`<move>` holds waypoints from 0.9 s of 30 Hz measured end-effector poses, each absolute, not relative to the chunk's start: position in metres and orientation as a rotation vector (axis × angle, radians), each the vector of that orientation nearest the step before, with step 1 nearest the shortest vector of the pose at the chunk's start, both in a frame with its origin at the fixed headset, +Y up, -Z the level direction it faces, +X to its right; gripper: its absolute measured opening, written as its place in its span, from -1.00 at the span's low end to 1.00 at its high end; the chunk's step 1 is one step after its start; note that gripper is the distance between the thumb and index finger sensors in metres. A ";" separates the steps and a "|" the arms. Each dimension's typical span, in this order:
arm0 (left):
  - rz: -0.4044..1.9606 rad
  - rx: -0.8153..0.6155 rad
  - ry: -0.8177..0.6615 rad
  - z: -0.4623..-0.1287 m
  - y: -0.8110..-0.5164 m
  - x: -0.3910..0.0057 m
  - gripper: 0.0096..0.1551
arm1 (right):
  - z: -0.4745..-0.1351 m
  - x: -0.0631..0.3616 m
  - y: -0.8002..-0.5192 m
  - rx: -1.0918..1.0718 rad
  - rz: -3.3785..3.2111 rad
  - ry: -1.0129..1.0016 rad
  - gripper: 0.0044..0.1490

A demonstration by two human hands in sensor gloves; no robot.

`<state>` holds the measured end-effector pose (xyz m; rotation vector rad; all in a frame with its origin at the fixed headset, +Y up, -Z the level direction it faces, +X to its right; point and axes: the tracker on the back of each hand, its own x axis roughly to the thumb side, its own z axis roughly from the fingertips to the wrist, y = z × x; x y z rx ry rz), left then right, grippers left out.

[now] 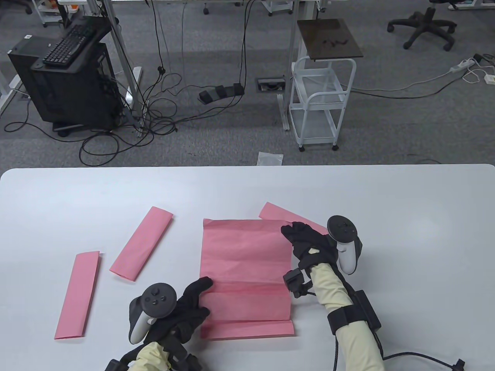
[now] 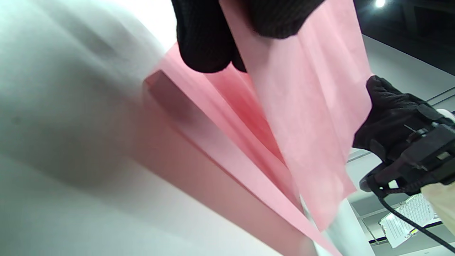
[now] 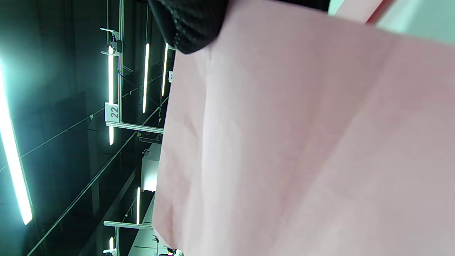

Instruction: Unfold complexly folded papers and stack

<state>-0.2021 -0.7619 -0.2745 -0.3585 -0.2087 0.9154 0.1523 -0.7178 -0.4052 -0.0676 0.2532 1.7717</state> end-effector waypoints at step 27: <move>0.663 -0.361 -0.406 -0.274 -0.756 -0.197 -0.57 | -0.411 0.139 -0.732 -0.110 1.845 0.282 -0.53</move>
